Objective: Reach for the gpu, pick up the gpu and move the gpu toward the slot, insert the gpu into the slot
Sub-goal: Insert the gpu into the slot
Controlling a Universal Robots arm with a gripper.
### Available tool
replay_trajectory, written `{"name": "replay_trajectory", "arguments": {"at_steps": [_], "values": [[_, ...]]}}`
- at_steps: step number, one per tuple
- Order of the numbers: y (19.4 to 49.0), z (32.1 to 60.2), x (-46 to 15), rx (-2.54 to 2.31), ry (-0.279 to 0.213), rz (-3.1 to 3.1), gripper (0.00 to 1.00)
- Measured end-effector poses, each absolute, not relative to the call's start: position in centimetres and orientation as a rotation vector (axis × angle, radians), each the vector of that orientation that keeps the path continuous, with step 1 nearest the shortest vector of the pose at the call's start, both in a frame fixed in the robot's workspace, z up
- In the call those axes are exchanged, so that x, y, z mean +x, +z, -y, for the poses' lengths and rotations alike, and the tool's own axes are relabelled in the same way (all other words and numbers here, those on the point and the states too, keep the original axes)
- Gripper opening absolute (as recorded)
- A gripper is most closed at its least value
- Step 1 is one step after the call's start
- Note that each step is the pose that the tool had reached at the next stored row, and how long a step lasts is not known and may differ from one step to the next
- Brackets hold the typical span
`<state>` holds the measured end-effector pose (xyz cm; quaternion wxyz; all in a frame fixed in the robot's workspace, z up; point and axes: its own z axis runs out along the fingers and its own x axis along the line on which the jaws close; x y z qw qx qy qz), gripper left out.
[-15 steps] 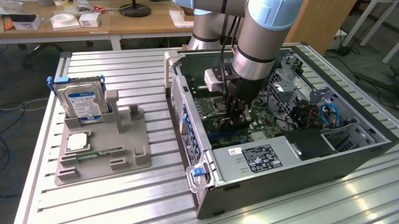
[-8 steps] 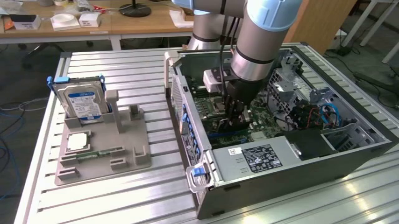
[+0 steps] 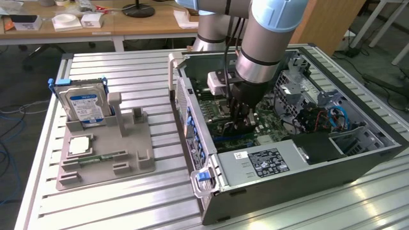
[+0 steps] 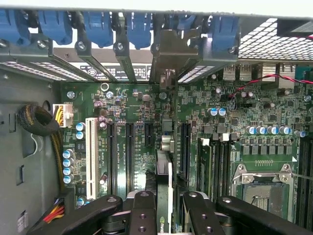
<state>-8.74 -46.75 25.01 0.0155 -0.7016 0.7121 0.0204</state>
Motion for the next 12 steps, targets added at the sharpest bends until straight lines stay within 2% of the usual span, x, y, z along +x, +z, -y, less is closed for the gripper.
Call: {"name": "replay_trajectory", "arguments": {"at_steps": [12], "values": [[24.27,46.76,-8.73,-2.183,0.063,-2.216,0.26]]}}
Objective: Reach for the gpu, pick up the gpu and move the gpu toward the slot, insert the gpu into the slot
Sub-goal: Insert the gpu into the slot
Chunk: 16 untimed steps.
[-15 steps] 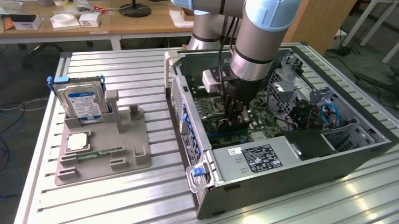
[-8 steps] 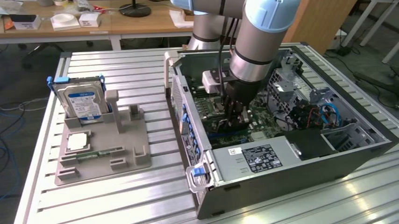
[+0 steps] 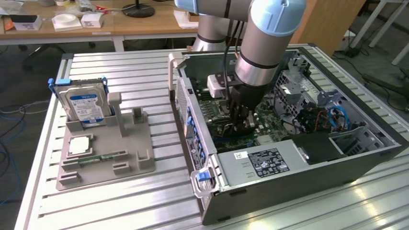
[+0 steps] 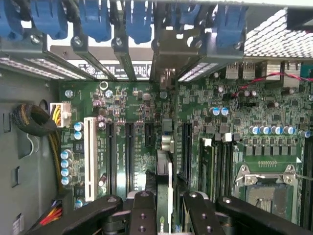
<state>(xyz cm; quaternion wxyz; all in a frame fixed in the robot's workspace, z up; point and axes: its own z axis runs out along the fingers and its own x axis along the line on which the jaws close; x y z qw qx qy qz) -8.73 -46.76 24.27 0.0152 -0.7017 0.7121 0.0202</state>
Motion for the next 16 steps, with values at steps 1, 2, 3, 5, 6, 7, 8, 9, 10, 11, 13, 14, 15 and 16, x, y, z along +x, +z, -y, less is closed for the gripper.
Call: {"name": "replay_trajectory", "arguments": {"at_steps": [1,2,3,5,6,7,8,9,10,11,13,14,15,16], "values": [[24.24,46.76,-8.73,-2.183,0.063,-2.216,0.26],[24.23,46.76,-8.74,-2.183,0.063,-2.216,0.26],[24.22,46.75,-8.74,-2.183,0.063,-2.216,0.26],[24.21,46.75,-8.74,-2.183,0.063,-2.215,0.26],[24.21,46.75,-8.74,-2.183,0.063,-2.215,0.26],[24.21,46.75,-8.74,-2.183,0.063,-2.215,0.26],[24.21,46.75,-8.74,-2.183,0.063,-2.215,0.26],[24.21,46.75,-8.74,-2.183,0.063,-2.215,0.26],[24.21,46.75,-8.74,-2.183,0.063,-2.215,0.26],[24.21,46.75,-8.76,-2.183,0.063,-2.215,0.26],[24.18,46.75,-8.88,-2.183,0.063,-2.215,0.26],[24.10,46.75,-9.00,-2.183,0.062,-2.215,0.26],[24.00,46.75,-9.13,-2.183,0.062,-2.215,0.26],[23.92,46.75,-9.20,-2.183,0.062,-2.215,0.26]]}}
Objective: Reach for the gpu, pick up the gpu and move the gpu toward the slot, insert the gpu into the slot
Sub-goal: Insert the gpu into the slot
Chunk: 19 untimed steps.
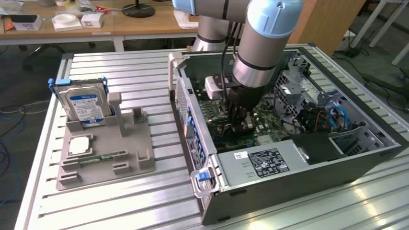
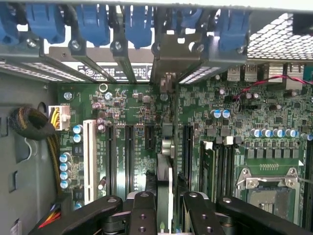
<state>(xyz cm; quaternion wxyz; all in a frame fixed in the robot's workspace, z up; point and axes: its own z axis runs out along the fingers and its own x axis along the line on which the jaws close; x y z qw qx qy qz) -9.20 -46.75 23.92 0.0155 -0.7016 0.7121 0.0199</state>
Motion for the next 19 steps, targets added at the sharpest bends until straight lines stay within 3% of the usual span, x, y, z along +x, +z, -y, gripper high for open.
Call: {"name": "replay_trajectory", "arguments": {"at_steps": [19], "values": [[23.90,46.75,-9.22,-2.183,0.063,-2.215,0.26]]}}
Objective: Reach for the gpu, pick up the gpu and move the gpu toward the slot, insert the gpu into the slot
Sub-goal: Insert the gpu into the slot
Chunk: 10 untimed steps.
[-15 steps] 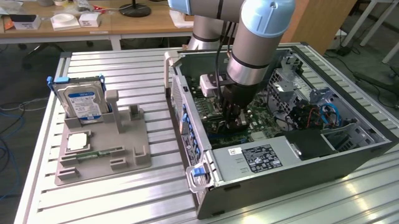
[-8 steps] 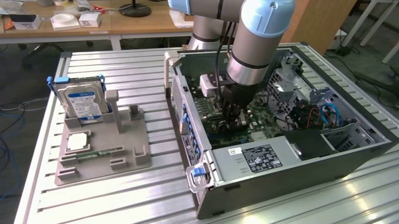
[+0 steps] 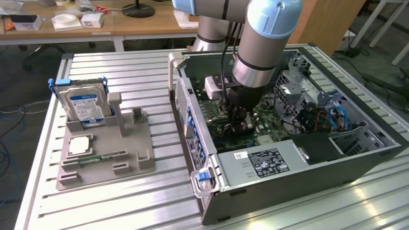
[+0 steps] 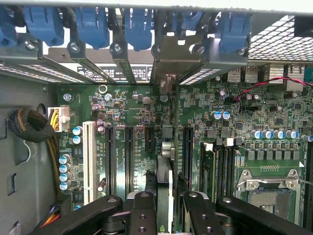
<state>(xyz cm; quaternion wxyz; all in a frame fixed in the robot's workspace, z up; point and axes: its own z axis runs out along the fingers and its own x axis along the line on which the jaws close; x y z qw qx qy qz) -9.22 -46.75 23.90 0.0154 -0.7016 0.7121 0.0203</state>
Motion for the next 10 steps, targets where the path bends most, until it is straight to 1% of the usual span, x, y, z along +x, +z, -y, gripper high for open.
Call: {"name": "replay_trajectory", "arguments": {"at_steps": [10], "values": [[23.90,46.75,-9.22,-2.183,0.063,-2.215,0.26]]}}
